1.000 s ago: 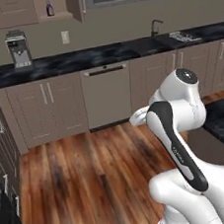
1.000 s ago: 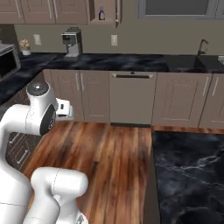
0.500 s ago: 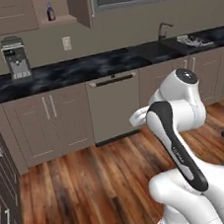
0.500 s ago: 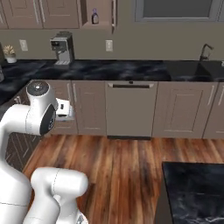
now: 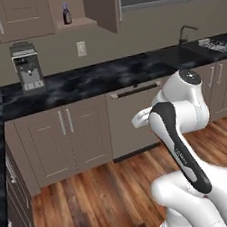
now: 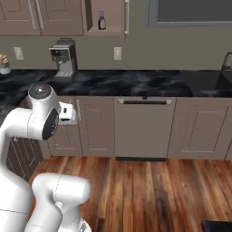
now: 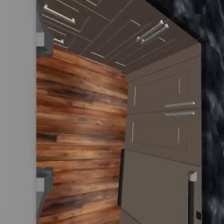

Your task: Move the shaker and condiment bottle from the cabinet to the dining counter.

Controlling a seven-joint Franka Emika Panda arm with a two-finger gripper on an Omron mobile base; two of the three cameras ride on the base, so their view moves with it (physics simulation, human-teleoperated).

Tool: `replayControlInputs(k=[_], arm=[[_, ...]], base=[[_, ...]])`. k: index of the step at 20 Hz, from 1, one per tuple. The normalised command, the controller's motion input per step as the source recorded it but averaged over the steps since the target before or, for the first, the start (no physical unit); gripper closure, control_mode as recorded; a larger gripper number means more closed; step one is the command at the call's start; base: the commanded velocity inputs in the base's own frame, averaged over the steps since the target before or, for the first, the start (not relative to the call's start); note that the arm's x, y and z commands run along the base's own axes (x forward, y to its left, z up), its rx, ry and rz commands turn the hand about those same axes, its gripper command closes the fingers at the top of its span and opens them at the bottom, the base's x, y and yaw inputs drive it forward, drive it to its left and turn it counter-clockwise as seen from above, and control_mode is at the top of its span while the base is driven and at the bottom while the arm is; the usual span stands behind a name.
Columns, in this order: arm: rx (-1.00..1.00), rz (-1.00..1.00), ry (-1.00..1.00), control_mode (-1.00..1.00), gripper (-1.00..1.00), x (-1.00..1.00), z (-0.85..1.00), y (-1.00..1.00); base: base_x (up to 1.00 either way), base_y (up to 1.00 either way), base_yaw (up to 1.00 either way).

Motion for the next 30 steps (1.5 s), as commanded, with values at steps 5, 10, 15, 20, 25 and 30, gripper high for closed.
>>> replayControlInputs(k=[5, 10, 15, 20, 25, 30], arm=[[0.00, 0.00, 0.00, 1.00, -1.00, 0.00, 0.00, 0.00], [0.00, 0.00, 0.00, 1.00, -1.00, 0.00, 0.00, 0.00], [0.00, 0.00, 0.00, 1.00, -1.00, 0.00, 0.00, 0.00], [0.00, 0.00, 0.00, 1.00, -1.00, 0.00, 0.00, 0.00], [0.00, 0.00, 0.00, 1.00, -1.00, 0.00, 0.00, 0.00], [0.00, 0.00, 0.00, 1.00, -1.00, 0.00, 0.00, 0.00]], base=[[0.84, 0.57, 0.00], [0.94, 0.31, 0.00], [0.94, 0.30, 0.00], [0.92, 0.13, 0.00], [0.80, -0.06, 0.01], [0.70, -0.11, 0.00]])
